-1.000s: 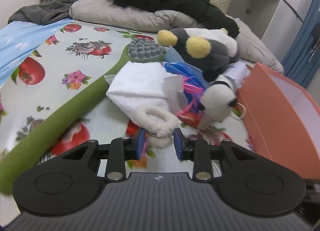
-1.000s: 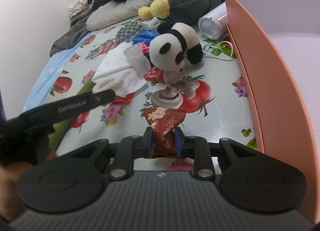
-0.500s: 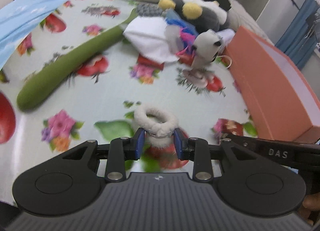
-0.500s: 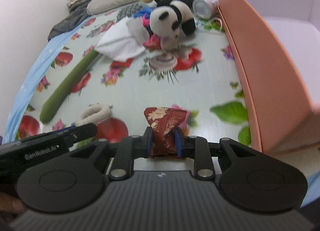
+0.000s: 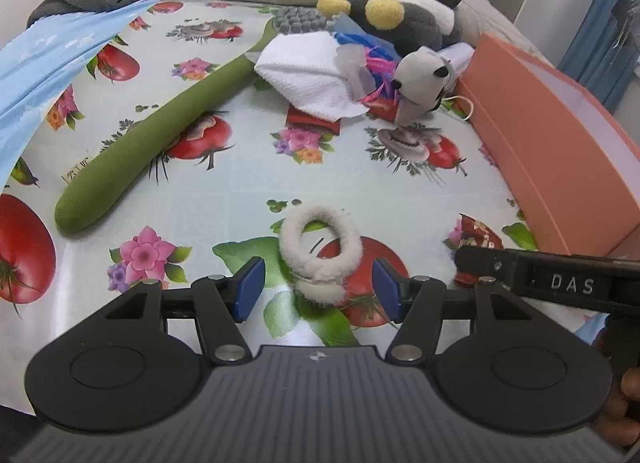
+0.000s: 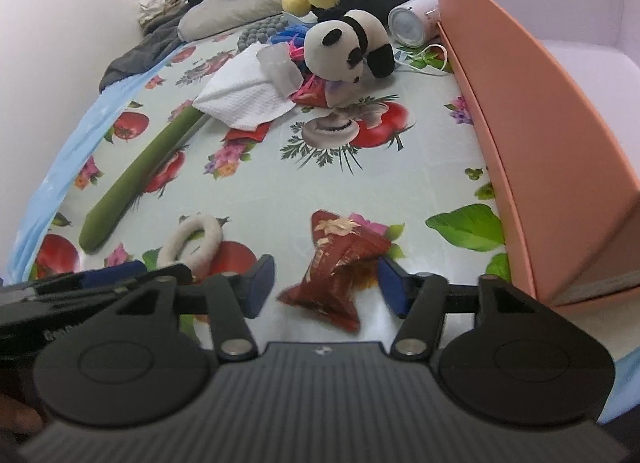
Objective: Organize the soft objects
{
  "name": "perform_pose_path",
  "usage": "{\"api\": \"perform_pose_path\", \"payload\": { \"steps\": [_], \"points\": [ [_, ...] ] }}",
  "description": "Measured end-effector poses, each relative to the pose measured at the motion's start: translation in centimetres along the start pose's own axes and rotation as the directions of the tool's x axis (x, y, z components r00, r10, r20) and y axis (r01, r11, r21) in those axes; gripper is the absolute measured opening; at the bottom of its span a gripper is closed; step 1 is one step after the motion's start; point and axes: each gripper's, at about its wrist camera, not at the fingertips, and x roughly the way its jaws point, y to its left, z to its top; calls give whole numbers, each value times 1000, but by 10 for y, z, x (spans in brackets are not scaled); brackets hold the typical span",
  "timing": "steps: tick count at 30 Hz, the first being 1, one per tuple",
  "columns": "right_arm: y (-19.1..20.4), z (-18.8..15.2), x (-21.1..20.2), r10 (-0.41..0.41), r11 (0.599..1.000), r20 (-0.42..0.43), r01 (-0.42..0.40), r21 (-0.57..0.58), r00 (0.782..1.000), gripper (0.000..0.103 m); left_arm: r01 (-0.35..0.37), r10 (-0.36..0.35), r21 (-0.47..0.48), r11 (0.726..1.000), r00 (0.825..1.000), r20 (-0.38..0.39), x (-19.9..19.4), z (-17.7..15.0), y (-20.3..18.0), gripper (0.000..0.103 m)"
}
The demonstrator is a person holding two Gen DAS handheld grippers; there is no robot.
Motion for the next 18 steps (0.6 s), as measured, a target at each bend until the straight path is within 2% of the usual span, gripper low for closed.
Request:
{"api": "perform_pose_path", "payload": {
  "steps": [1,2,3,13,15,17,18],
  "points": [
    [0,0,2,-8,1000,-3,8,-1,1000,47,-7,7,2,1000,1000,-4,2,0,0,65],
    [-1,1,3,-16,1000,-6,16,-3,1000,34,-9,9,1,1000,1000,-9,4,0,0,65],
    [-3,1,3,-14,1000,-9,14,0,1000,29,-8,8,-1,1000,1000,-12,6,0,0,65],
    [-10,1,-6,-6,1000,-12,5,-23,1000,28,-45,46,38,998,999,-17,22,4,-9,63],
    [-11,2,-6,-1,1000,-10,1,-27,1000,28,-57,58,63,996,998,-13,25,5,-14,54],
    [-11,2,-8,21,999,-2,-21,-34,1000,28,-50,51,76,996,999,-5,27,5,-17,33],
    [-10,2,-10,34,999,4,-33,-34,999,28,-60,61,79,995,998,-6,28,6,-19,27]
  ]
}}
